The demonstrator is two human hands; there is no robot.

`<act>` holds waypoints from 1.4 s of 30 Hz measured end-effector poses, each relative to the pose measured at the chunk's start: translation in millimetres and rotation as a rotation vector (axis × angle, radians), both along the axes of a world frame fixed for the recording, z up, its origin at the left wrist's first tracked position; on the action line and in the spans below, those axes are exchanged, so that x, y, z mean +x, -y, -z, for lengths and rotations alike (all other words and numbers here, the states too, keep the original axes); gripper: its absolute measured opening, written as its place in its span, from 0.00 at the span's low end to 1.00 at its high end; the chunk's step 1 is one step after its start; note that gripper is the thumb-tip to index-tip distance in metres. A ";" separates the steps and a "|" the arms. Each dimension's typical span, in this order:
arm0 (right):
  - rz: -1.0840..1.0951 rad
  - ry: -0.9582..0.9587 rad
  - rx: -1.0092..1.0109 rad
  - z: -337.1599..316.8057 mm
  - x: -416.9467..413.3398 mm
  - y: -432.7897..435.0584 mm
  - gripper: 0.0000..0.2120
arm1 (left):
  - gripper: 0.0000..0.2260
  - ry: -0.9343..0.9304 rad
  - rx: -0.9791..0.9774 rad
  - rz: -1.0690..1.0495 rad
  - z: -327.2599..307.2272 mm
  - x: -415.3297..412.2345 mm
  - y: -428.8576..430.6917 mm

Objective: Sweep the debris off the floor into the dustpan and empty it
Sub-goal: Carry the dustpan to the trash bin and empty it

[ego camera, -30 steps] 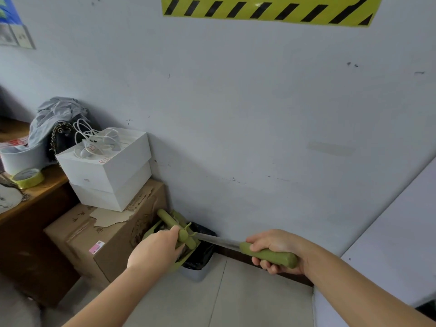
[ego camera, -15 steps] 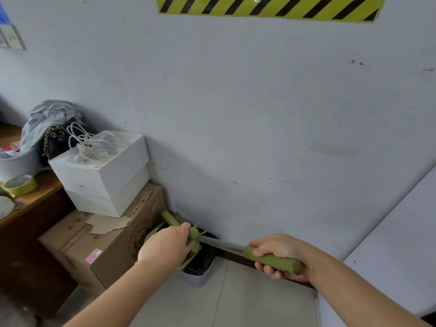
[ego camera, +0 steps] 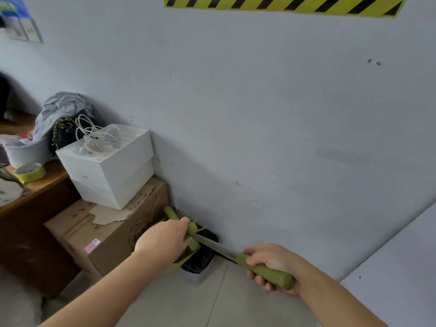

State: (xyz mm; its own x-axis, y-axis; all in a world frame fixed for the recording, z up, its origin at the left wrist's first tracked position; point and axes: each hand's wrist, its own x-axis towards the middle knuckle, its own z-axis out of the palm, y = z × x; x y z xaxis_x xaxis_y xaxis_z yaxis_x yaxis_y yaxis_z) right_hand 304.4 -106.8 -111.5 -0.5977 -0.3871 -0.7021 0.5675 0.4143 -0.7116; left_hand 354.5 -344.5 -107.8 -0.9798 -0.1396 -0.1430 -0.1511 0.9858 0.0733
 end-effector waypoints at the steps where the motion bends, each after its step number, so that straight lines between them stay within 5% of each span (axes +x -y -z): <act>1: -0.005 -0.007 -0.002 1.7 -1.8 -5.3 0.15 | 0.07 0.012 -0.004 -0.001 0.6 -1.4 -6.6; 12: -0.116 -0.016 -0.009 12.5 -30.5 -65.7 0.24 | 0.09 0.080 -0.065 -0.002 7.9 -26.8 -78.2; 20: -0.201 -0.033 -0.050 15.0 -50.0 -96.7 0.21 | 0.17 0.114 -0.164 -0.015 23.6 -33.9 -122.4; 27: -0.263 -0.037 -0.050 11.9 -59.0 -111.0 0.11 | 0.13 0.152 -0.161 0.029 37.3 -46.2 -147.4; 42: -0.357 -0.086 0.046 20.3 -77.2 -133.3 0.13 | 0.17 0.214 -0.164 0.149 60.4 -92.6 -191.8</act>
State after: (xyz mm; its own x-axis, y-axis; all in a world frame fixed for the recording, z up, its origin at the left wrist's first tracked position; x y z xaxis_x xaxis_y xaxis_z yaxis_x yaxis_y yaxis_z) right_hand 227.2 26.5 -131.8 -0.4886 -0.5514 -0.6762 0.3201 0.6076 -0.7268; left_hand 261.9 -152.8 -168.1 -0.9414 -0.0349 -0.3356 0.0011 0.9943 -0.1065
